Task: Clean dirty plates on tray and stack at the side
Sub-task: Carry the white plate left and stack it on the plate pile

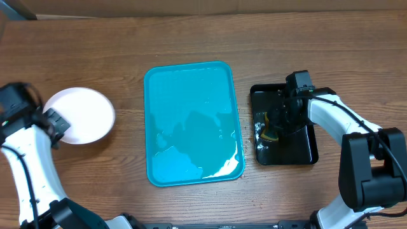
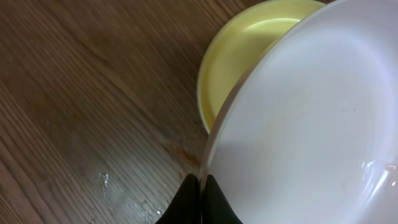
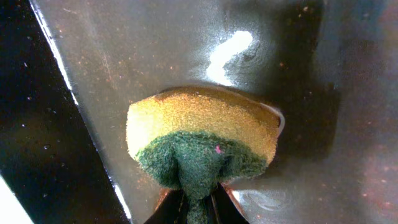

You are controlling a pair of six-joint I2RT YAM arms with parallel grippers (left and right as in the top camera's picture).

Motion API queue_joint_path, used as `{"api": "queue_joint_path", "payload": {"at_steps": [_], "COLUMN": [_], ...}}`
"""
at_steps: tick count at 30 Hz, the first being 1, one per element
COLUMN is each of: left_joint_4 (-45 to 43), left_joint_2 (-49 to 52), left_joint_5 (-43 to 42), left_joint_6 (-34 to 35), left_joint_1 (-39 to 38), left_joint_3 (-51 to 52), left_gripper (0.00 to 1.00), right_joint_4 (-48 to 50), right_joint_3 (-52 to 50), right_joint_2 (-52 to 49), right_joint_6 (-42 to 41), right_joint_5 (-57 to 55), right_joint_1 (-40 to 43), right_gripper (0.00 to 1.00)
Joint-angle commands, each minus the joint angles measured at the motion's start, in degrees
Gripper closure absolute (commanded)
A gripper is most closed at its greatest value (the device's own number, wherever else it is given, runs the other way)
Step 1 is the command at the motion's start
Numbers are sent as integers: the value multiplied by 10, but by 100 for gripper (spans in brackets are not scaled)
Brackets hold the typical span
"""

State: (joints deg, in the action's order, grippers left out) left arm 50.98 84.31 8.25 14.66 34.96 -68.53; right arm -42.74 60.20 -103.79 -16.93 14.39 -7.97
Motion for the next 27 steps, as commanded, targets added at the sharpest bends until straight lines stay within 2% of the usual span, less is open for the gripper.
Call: {"api": "queue_joint_path", "payload": {"at_steps": [1, 11, 12, 14, 16, 17, 18, 19, 21, 27], "left_joint_4": [-36, -123, -127, -135, -139, -138, -136, -132, -116, -52], "left_joint_2": [-3, 67, 74, 84, 86, 85, 82, 78, 66, 4], "left_joint_5": [-25, -50, -57, -77, -92, -94, -97, -96, -99, -168], "left_joint_6": [-7, -14, -14, -14, -14, -14, -14, -14, -14, -41], "left_joint_1": [30, 51, 51, 51, 51, 51, 51, 51, 51, 22], "left_joint_3": [23, 40, 40, 40, 40, 39, 37, 35, 23, -48], "left_gripper": [96, 96, 92, 81, 51, 28, 14, 6, 0, 0], "right_joint_4": [-4, -4, -4, -4, -5, -5, -5, -5, -6, -7], "right_joint_3": [-10, -10, -10, -10, -10, -10, -10, -10, -10, -10], "right_joint_2": [1, 1, 1, 1, 1, 1, 1, 1, 1, 1], "right_joint_6": [-2, -2, -2, -2, -2, -2, -2, -2, -2, -2], "right_joint_5": [-8, -8, -8, -8, -8, -8, -8, -8, -8, -8], "right_joint_1": [-1, -1, -1, -1, -1, -1, -1, -1, -1, -1], "right_gripper": [91, 91, 91, 91, 91, 91, 91, 91, 91, 86]}}
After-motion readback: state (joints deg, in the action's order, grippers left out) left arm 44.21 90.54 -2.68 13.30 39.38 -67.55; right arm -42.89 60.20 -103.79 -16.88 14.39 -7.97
